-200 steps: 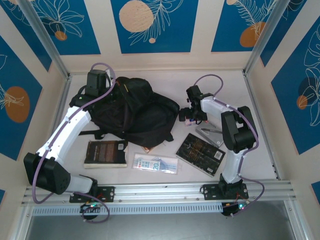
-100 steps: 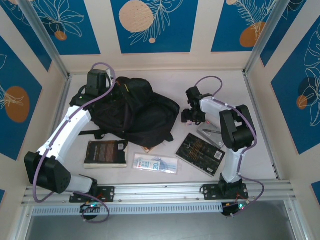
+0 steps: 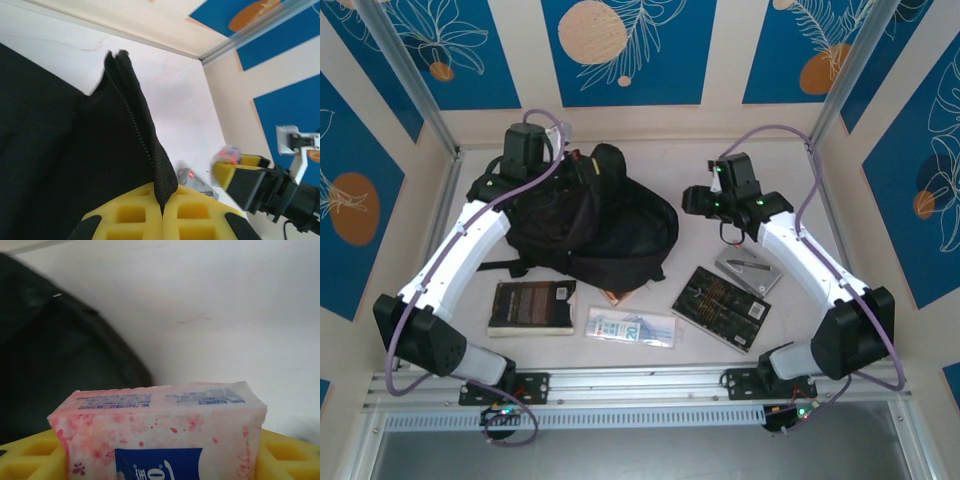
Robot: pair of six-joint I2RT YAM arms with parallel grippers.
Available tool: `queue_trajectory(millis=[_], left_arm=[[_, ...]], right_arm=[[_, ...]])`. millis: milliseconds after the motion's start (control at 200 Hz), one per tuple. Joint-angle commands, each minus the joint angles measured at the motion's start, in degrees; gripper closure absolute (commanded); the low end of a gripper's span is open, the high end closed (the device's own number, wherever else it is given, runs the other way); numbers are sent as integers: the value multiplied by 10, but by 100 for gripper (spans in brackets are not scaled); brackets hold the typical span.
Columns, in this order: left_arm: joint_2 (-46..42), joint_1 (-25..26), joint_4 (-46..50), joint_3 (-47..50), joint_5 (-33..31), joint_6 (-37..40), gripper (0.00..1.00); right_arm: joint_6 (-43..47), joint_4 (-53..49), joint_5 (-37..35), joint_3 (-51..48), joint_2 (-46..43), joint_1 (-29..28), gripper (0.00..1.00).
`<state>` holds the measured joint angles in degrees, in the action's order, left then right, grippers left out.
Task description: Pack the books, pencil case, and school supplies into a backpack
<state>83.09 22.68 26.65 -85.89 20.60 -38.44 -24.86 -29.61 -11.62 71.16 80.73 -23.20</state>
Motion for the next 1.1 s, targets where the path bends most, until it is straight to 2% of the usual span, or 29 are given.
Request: queue_trajectory(millis=[0, 345, 475, 630, 810, 950, 1060, 1095], left_arm=[[-9, 19, -1, -42, 23, 13, 100], [-13, 35, -18, -77, 44, 0, 100], [-12, 37, -15, -91, 43, 0, 100], [-19, 35, -5, -93, 28, 6, 100], [-19, 32, -5, -89, 25, 8, 100], [-20, 32, 3, -74, 12, 17, 100], [-26, 33, -4, -38, 7, 25, 100], [-27, 32, -9, -23, 8, 24, 100]], right_arm=[[-1, -17, 49, 54, 47, -47, 39], [23, -131, 42, 259, 243, -135, 35], [18, -156, 57, 321, 295, -157, 26], [3, -70, 97, 268, 253, -163, 13], [10, -34, 126, 217, 206, -150, 12], [37, -3, 98, 159, 136, -151, 11], [45, 23, 60, 90, 55, -146, 0], [43, 29, 63, 66, 30, -137, 1]])
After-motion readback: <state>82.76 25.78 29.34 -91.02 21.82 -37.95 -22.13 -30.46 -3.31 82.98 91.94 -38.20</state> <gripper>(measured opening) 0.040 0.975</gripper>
